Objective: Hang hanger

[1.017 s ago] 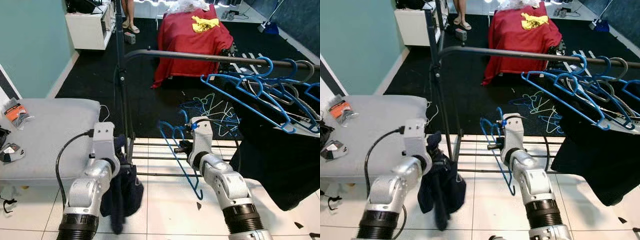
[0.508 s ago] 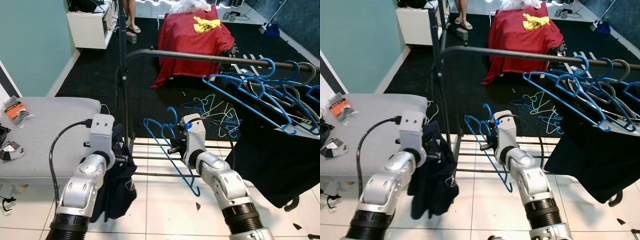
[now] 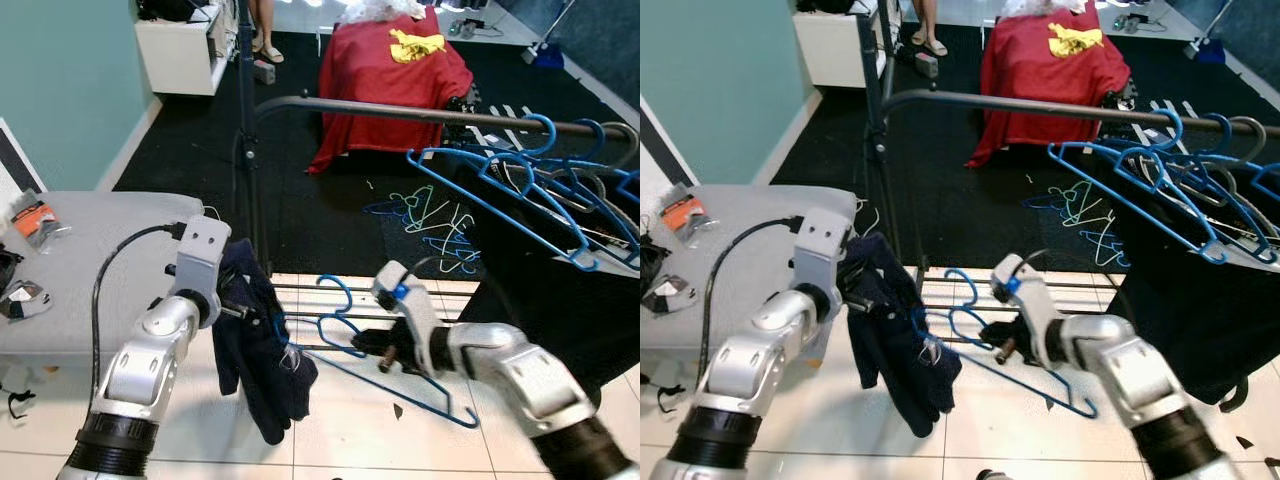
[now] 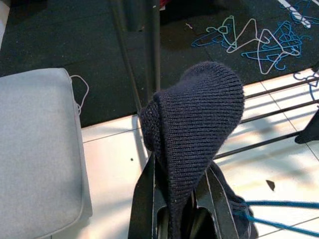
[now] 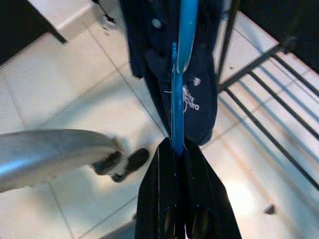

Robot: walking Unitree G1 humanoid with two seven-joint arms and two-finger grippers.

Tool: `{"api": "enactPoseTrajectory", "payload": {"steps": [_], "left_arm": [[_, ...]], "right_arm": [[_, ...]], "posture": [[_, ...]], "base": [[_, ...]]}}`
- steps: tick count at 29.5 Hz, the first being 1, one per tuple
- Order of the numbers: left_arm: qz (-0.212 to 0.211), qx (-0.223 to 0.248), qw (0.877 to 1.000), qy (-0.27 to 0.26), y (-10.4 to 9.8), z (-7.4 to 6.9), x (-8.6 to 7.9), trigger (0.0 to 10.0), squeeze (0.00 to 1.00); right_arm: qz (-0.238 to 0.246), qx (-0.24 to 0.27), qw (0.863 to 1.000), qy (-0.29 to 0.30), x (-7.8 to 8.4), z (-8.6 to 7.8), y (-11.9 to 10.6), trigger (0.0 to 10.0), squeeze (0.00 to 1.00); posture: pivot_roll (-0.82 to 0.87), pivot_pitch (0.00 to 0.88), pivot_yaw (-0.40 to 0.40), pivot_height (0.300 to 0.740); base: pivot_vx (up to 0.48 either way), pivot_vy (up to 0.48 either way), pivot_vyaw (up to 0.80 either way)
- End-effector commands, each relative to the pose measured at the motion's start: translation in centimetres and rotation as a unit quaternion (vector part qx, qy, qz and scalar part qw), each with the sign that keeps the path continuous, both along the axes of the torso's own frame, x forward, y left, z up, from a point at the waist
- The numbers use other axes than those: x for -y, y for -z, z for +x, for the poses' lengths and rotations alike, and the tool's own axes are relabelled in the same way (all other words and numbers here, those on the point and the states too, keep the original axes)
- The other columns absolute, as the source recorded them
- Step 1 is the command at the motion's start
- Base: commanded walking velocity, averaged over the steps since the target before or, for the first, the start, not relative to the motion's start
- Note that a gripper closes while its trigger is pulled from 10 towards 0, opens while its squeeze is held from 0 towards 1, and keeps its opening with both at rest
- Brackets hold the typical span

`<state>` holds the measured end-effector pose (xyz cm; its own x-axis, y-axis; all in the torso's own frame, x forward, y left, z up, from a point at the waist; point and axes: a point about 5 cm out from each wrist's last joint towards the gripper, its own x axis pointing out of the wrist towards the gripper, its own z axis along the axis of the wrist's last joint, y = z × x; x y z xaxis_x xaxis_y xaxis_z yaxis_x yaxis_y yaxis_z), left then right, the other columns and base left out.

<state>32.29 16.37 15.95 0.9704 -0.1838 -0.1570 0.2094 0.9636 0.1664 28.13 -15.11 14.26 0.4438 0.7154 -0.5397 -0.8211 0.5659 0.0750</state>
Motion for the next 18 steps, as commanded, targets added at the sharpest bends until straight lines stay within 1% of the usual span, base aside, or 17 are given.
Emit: {"api": "enactPoseTrajectory", "payload": {"steps": [1, 2, 3, 5, 6, 7, 8, 9, 11, 13, 14, 17, 18], "left_arm": [[0.001, 0.010, 1.000, 0.010, -0.5, 0.1, 0.2, 10.0, 0.00], [0.001, 0.010, 1.000, 0.010, -0.5, 0.1, 0.2, 10.0, 0.00], [0.007, 0.012, 1.000, 0.021, -0.5, 0.2, 0.5, 10.0, 0.00], [0.007, 0.012, 1.000, 0.021, -0.5, 0.2, 0.5, 10.0, 0.00], [0.010, 0.013, 0.999, 0.034, -0.6, 0.2, 0.7, 10.0, 0.00], [0.010, 0.013, 0.999, 0.034, -0.6, 0.2, 0.7, 10.0, 0.00], [0.011, 0.014, 0.999, 0.048, -0.7, 0.1, 0.9, 10.0, 0.00], [0.011, 0.014, 0.999, 0.048, -0.7, 0.1, 0.9, 10.0, 0.00], [-0.014, 0.024, 0.996, 0.087, -1.5, -0.1, 1.7, 10.0, 0.00], [-0.014, 0.024, 0.996, 0.087, -1.5, -0.1, 1.7, 10.0, 0.00], [-0.023, 0.032, 0.994, 0.101, -2.0, -0.1, 2.1, 10.0, 0.00], [-0.031, 0.037, 0.992, 0.116, -2.6, -0.1, 2.4, 10.0, 0.00], [-0.033, 0.042, 0.990, 0.132, -3.0, -0.1, 2.8, 10.0, 0.00]], "right_arm": [[0.012, -0.009, 1.000, -0.006, -0.1, -0.4, 0.0, 10.0, 0.00], [0.012, -0.009, 1.000, -0.006, -0.1, -0.4, 0.0, 10.0, 0.00], [0.025, -0.008, 1.000, -0.006, -0.1, -0.3, -0.4, 10.0, 0.00], [0.025, -0.008, 1.000, -0.006, -0.1, -0.3, -0.4, 10.0, 0.00], [0.032, -0.009, 0.999, -0.016, -0.2, -0.2, -0.8, 10.0, 0.00], [0.032, -0.009, 0.999, -0.016, -0.2, -0.2, -0.8, 10.0, 0.00], [0.031, -0.012, 0.999, -0.025, -0.3, -0.1, -1.0, 10.0, 0.00], [0.031, -0.012, 0.999, -0.025, -0.3, -0.1, -1.0, 10.0, 0.00], [0.017, -0.017, 0.999, -0.037, -0.5, 0.2, -0.5, 10.0, 0.00], [0.017, -0.017, 0.999, -0.037, -0.5, 0.2, -0.5, 10.0, 0.00], [0.012, -0.016, 0.999, -0.045, -0.7, 0.5, -0.3, 10.0, 0.00], [0.012, -0.012, 0.998, -0.057, -1.2, 0.9, -0.2, 10.0, 0.00], [0.005, -0.006, 0.998, -0.070, -1.5, 1.1, -0.1, 10.0, 0.00]], "posture": [[-0.05, 0.152, -0.032, 0.740], [-0.05, 0.152, -0.032, 0.740], [-0.05, 0.164, -0.032, 0.740], [-0.05, 0.164, -0.032, 0.740], [-0.05, 0.179, -0.035, 0.740], [-0.05, 0.179, -0.035, 0.740], [-0.05, 0.184, -0.035, 0.740], [-0.05, 0.184, -0.035, 0.740], [-0.05, 0.191, -0.034, 0.740], [-0.05, 0.191, -0.034, 0.740], [-0.04, 0.193, -0.033, 0.740], [-0.04, 0.201, -0.033, 0.740], [-0.04, 0.201, -0.036, 0.740]], "base": [[0.000, 0.000, 0.00], [0.000, 0.000, 0.00], [0.000, 0.000, 0.00], [0.000, 0.000, 0.00], [0.000, 0.000, 0.00], [0.000, 0.000, 0.00], [0.000, 0.000, 0.00], [0.000, 0.000, 0.00], [0.000, 0.000, 0.00], [0.000, 0.000, 0.00], [0.000, 0.000, 0.00], [0.000, 0.000, 0.00], [0.000, 0.000, 0.00]]}}
